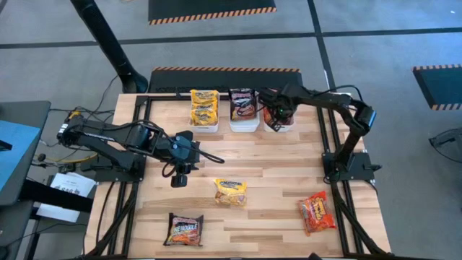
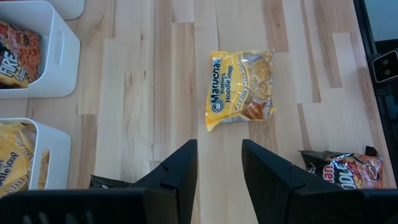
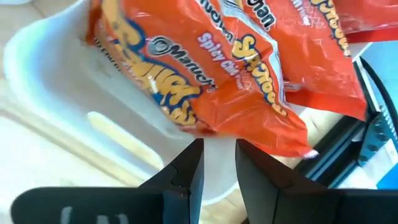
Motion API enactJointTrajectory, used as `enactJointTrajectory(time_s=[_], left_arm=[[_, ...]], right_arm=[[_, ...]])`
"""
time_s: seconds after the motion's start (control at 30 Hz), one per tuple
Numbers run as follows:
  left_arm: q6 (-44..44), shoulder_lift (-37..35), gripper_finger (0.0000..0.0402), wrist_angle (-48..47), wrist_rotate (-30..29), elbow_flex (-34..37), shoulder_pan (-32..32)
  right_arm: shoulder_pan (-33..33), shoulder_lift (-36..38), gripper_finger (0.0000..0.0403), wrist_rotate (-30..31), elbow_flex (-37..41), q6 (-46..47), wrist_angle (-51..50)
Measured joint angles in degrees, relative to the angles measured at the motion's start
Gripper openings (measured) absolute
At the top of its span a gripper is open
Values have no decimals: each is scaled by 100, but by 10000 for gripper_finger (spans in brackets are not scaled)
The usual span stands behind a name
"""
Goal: Sort Maruchan noodles
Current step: Put the black noodle pack into the middle white bin
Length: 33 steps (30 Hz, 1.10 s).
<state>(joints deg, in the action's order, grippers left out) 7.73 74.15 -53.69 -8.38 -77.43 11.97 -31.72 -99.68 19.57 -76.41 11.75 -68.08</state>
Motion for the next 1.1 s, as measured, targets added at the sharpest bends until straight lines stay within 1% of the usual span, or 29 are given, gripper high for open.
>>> enactJointTrajectory(time_s=[0.3,0.43,0.6,0.77,0.9,0.97,1.03,1.1], left_arm=[[21,0,112,-102,-28,0,0],[150,0,112,-414,57,0,-58],[298,0,113,-1028,15,0,-208],[345,0,113,-1325,-5,0,-471],[529,0,113,-1453,-463,0,-751],[444,0,113,-1619,-548,0,-880],[337,0,113,-1665,-527,0,-989],[211,0,113,-1754,-298,0,-1083]], right_arm=[[377,4,116,0,-393,87,-587],[560,4,116,0,-401,87,-695],[835,101,116,5,-401,175,-677],[1251,508,116,8,-408,371,-671],[1600,1004,116,9,-408,707,-689],[1785,1280,116,9,-408,904,-693],[1984,1567,116,9,-408,1077,-684],[2186,1837,116,7,-408,1273,-683]])
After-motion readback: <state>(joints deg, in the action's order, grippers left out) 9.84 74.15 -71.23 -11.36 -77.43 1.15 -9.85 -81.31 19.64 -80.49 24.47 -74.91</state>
